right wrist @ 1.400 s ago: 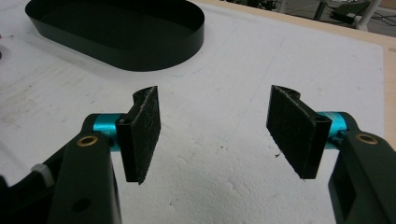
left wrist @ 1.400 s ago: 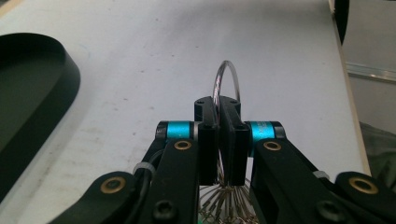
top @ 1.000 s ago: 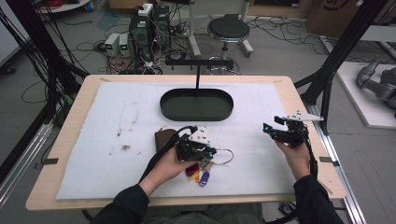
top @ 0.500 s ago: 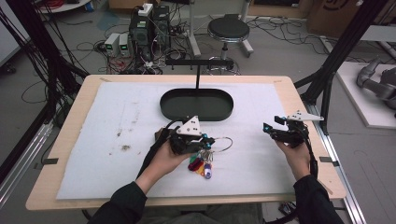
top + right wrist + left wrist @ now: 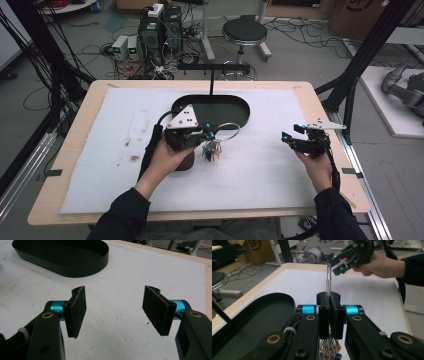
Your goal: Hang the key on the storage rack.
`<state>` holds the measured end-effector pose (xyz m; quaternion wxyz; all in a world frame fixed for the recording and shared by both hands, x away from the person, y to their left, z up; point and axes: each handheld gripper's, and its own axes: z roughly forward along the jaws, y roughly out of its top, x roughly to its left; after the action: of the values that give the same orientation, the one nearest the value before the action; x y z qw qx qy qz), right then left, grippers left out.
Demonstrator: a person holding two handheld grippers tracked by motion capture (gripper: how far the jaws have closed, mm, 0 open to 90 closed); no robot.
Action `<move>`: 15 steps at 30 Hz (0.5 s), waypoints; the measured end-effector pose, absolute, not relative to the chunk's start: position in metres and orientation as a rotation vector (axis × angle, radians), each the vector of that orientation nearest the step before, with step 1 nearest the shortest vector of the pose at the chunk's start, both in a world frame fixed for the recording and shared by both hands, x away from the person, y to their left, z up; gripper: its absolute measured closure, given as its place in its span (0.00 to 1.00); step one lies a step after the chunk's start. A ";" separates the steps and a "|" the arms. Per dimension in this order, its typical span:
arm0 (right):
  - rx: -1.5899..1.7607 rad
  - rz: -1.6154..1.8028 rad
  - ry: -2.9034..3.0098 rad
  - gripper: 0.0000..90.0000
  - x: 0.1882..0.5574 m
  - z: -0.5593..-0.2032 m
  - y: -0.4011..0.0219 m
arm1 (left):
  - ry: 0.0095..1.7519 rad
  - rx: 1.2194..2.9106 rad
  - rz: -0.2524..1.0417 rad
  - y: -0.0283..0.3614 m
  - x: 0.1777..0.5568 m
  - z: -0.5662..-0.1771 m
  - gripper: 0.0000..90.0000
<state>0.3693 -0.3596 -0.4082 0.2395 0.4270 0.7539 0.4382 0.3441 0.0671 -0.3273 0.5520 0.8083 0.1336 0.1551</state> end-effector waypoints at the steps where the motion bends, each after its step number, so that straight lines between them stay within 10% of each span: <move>1: 1.168 1.201 2.062 0.40 0.369 -0.408 -0.360 | 0.328 1.898 0.373 0.070 0.345 -0.325 0.96; 15: 1.169 1.197 2.062 0.41 0.370 -0.409 -0.359 | 0.451 1.783 0.438 0.114 0.371 -0.304 0.96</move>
<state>0.3704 -0.3588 -0.4090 0.2404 0.4272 0.7538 0.4376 0.3709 0.1139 -0.3042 0.5857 0.7645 0.1933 0.1877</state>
